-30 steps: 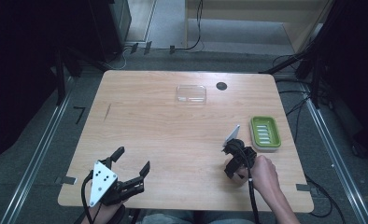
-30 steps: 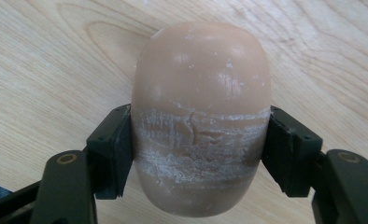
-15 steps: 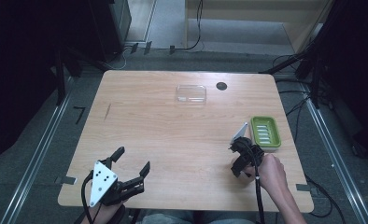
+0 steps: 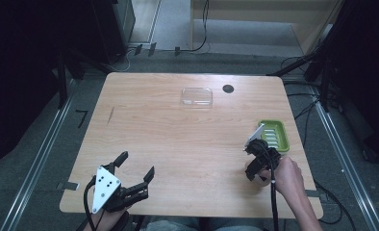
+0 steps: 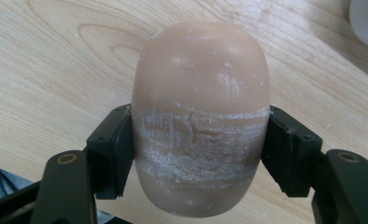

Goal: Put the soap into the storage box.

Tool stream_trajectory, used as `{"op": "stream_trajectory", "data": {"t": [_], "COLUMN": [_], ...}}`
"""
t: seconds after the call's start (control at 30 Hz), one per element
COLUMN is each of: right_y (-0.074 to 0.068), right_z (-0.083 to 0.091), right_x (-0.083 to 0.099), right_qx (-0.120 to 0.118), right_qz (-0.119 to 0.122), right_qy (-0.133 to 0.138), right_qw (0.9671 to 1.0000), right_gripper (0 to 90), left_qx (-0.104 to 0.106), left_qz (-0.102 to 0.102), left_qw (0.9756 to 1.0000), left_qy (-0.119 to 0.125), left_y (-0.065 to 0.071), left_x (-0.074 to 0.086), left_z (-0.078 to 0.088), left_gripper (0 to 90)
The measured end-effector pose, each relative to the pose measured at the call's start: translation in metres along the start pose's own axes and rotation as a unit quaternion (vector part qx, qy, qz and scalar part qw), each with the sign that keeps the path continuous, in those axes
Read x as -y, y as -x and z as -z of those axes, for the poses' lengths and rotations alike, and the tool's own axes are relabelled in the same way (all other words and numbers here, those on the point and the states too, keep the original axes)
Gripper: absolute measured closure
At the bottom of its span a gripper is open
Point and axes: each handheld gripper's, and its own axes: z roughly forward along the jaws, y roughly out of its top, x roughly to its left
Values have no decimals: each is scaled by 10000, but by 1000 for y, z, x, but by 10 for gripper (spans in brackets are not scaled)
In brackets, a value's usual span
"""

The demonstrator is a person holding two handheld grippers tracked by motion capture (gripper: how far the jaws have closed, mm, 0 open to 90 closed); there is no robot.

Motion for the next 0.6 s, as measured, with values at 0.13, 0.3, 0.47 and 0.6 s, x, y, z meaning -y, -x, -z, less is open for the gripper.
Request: {"op": "stream_trajectory", "data": {"t": [0.13, 0.3, 0.47, 0.6], "right_y": [3, 7, 11, 14], "right_z": [0, 1, 3, 5], "right_x": [1, 3, 5, 7], "right_qx": [7, 8, 13, 14], "right_qz": [-33, -89, -176, -194], "right_qy": [-19, -25, -42, -27], "right_qw": [10000, 10000, 9998, 9998], "right_gripper": [328, 329, 329, 329], "left_qx": [5, 9, 12, 6], "left_qz": [1, 3, -3, -9], "left_qw": [10000, 10000, 10000, 10000], "left_qy": [4, 1, 1, 0], "left_y": [0, 0, 0, 0], "left_x": [0, 0, 0, 0], "left_z": [0, 0, 0, 0], "left_gripper": [131, 132, 132, 132]}}
